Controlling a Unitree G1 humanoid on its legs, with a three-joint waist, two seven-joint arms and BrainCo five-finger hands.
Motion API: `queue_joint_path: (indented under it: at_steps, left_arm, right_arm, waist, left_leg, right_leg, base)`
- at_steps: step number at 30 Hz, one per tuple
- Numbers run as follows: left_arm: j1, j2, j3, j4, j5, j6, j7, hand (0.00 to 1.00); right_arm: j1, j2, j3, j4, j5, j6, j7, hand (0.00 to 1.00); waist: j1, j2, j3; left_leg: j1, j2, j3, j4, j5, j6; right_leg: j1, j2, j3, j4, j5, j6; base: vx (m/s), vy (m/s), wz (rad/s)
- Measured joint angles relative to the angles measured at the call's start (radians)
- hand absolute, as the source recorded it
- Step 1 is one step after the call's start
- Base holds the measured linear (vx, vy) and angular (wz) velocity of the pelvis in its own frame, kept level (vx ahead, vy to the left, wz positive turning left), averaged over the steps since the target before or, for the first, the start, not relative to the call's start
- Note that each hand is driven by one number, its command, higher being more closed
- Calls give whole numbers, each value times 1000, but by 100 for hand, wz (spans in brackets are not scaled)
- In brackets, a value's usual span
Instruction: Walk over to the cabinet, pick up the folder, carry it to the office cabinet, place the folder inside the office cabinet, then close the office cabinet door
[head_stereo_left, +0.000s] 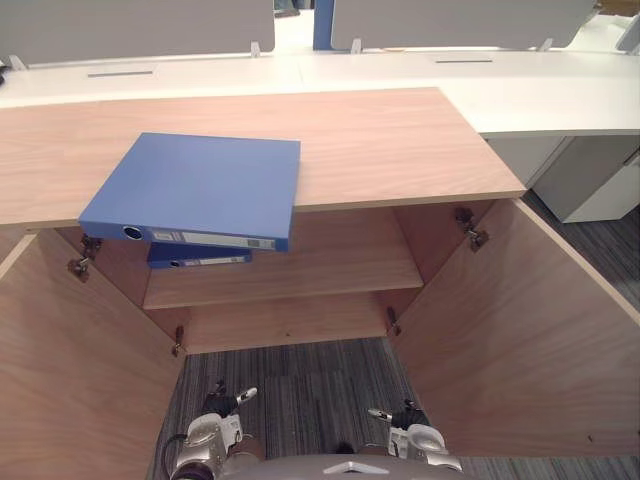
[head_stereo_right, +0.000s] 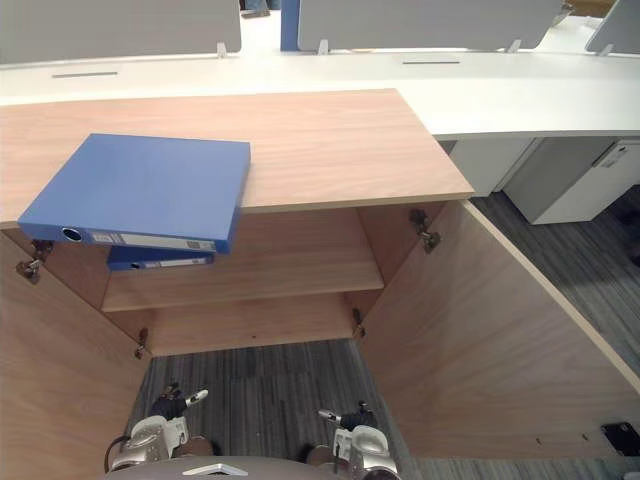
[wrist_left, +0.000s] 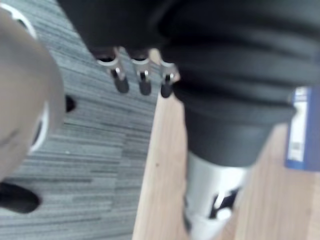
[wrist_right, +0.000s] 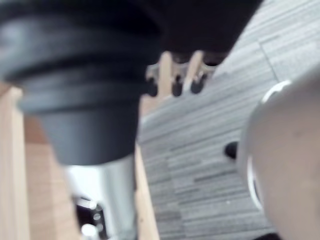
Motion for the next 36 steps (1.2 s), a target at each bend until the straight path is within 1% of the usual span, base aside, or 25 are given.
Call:
queue_joint_path:
  at_steps: [2,3,5,6,8,10,14,15,17,19,20,22,23,24,25,27,28,30,31,32,33,34,35,36]
  left_arm:
    - [1,3,-7,4,3,0,0,0]
    - [1,7,-8,20,9,1,0,0]
    - [0,14,-20,28,10,4,0,0]
    - [3,18,-31,33,10,9,0,0]
    - [5,26,-47,36,10,17,0,0]
    - [21,32,-46,36,10,16,2,0]
    - [44,35,-46,32,11,9,13,0]
    - [52,39,-45,30,10,2,24,0]
    - [59,46,-45,24,10,-3,35,0]
    - [70,57,-44,21,10,-4,57,0]
    - [74,68,-43,14,10,-6,68,0]
    - [82,82,-36,-25,11,-8,93,0]
    - [88,93,-32,-66,11,-14,106,0]
    - [92,109,-17,-108,11,-23,118,0]
    - [93,117,-6,-129,11,-26,129,0]
    - [103,168,7,-233,11,-37,164,0]
    - [108,179,10,-269,12,-39,174,0]
    - [142,212,16,-426,36,-52,207,0]
    - [147,215,15,-445,40,-54,211,0]
    - [181,229,15,-561,61,-63,227,0]
    - [214,226,8,-690,82,-63,246,0]
    - [236,222,-1,-764,92,-65,252,0]
    - [277,217,-25,-902,142,-72,255,0]
    - [296,216,-34,-958,163,-79,255,0]
  right_arm:
    - [0,5,0,0,-1,0,1,0]
    - [2,7,-2,0,-1,0,1,0]
    - [5,7,-13,1,-1,-1,1,0]
    - [13,10,-29,3,-2,0,2,0]
    - [15,11,-41,6,-3,0,5,0]
    - [16,9,-42,10,-6,0,5,0]
    - [22,-12,-63,38,-13,-1,5,0]
    - [25,-18,-63,40,-21,-1,2,0]
    - [30,-20,-63,41,-21,-1,0,0]
    - [34,-23,-63,41,-21,-1,-1,0]
    - [34,-25,-63,41,-21,-1,-2,0]
    - [32,-27,-60,41,-21,-3,-3,0]
    - [32,-29,-58,41,-21,-4,-4,0]
    - [30,-31,-52,40,-21,-5,-5,0]
    - [30,-35,-40,40,-21,-6,-8,0]
    - [29,-40,-17,40,-21,-10,-16,0]
    - [29,-41,-15,40,-22,-10,-16,0]
    - [37,-57,23,39,-22,-12,-20,0]
    - [38,-57,24,38,-22,-12,-20,0]
    - [39,-58,36,36,-22,-12,-26,0]
    - [44,-58,51,28,-22,-12,-33,0]
    - [49,-57,52,22,-22,-12,-39,0]
    - [64,-57,58,5,-22,-12,-43,0]
    - [72,-57,60,-6,-22,-12,-44,0]
  waist:
    - [1,0,0]
    - [0,2,-3]
    - [-5,10,-13]
    - [-5,10,-31]
    - [-4,9,-36]
    - [-4,8,-41]
    - [-2,9,-46]
    - [-1,6,-58]
    - [0,3,-59]
    - [0,3,-60]
    - [2,1,-60]
    - [2,-1,-58]
    - [2,-3,-57]
    - [3,-5,-56]
    - [3,-4,-56]
    - [2,-5,-53]
    - [3,-7,-51]
    - [4,-8,-48]
    - [4,-8,-48]
    - [6,-11,-44]
    - [7,-10,-41]
    - [9,-7,-38]
    - [8,-9,-36]
    - [9,-8,-36]
  left_leg:
    - [41,-24,15,-43,3,5]
    - [72,-39,21,-76,8,12]
    - [111,-56,22,-125,12,14]
    - [122,-67,22,-158,24,13]
    - [152,-79,21,-205,43,13]
    - [168,-86,18,-226,49,10]
    - [186,-96,-32,-239,62,17]
    - [185,-104,-43,-255,68,21]
    - [184,-109,-56,-258,70,23]
    - [186,-110,-68,-258,71,25]
    - [185,-114,-73,-258,77,33]
    - [184,-120,-94,-259,88,35]
    - [184,-125,-97,-261,95,34]
    - [184,-130,-101,-269,105,42]
    - [185,-130,-106,-276,108,40]
    - [183,-136,-125,-300,117,39]
    - [184,-138,-129,-306,121,38]
    - [183,-146,-149,-340,143,40]
    - [184,-147,-149,-345,145,39]
    - [184,-152,-151,-365,163,40]
    - [181,-155,-159,-373,172,39]
    - [182,-157,-164,-382,176,34]
    - [183,-162,-175,-391,184,31]
    - [182,-163,-177,-398,188,30]
  right_leg:
    - [26,-11,14,-23,5,7]
    - [47,-18,16,-41,7,10]
    - [72,-21,19,-65,11,17]
    - [80,-22,20,-85,15,21]
    - [102,-22,20,-115,27,21]
    - [120,-19,19,-135,32,21]
    - [169,-18,9,-184,58,17]
    - [170,-19,7,-192,59,17]
    - [175,-20,7,-198,61,20]
    - [190,-21,7,-218,77,17]
    - [195,-21,7,-226,86,18]
    - [201,-24,6,-230,93,18]
    - [202,-29,6,-230,97,19]
    - [201,-33,6,-230,99,18]
    - [200,-33,6,-232,102,18]
    - [198,-31,3,-244,110,21]
    - [197,-32,3,-246,110,21]
    - [186,-36,0,-246,115,27]
    - [184,-37,1,-246,115,27]
    - [174,-42,1,-247,116,29]
    - [166,-45,0,-244,120,35]
    - [167,-47,-3,-243,120,36]
    - [167,-51,-15,-242,116,33]
    - [167,-52,-16,-241,115,34]
  base:
    - [183,112,-12]
    - [182,93,-12]
    - [151,59,-2]
    - [105,30,3]
    - [106,23,0]
    - [96,16,3]
    - [73,4,19]
    - [42,13,17]
    - [34,7,16]
    - [12,17,13]
    - [-19,9,14]
    - [-56,-3,17]
    - [-86,0,13]
    - [-85,-4,11]
    - [-98,-12,12]
    - [-121,-14,12]
    - [-148,-19,10]
    - [-167,-19,10]
    - [-185,-17,2]
    - [-190,-19,2]
    - [-223,-23,7]
    - [-176,-14,22]
    - [-180,-9,20]
    - [-182,0,18]
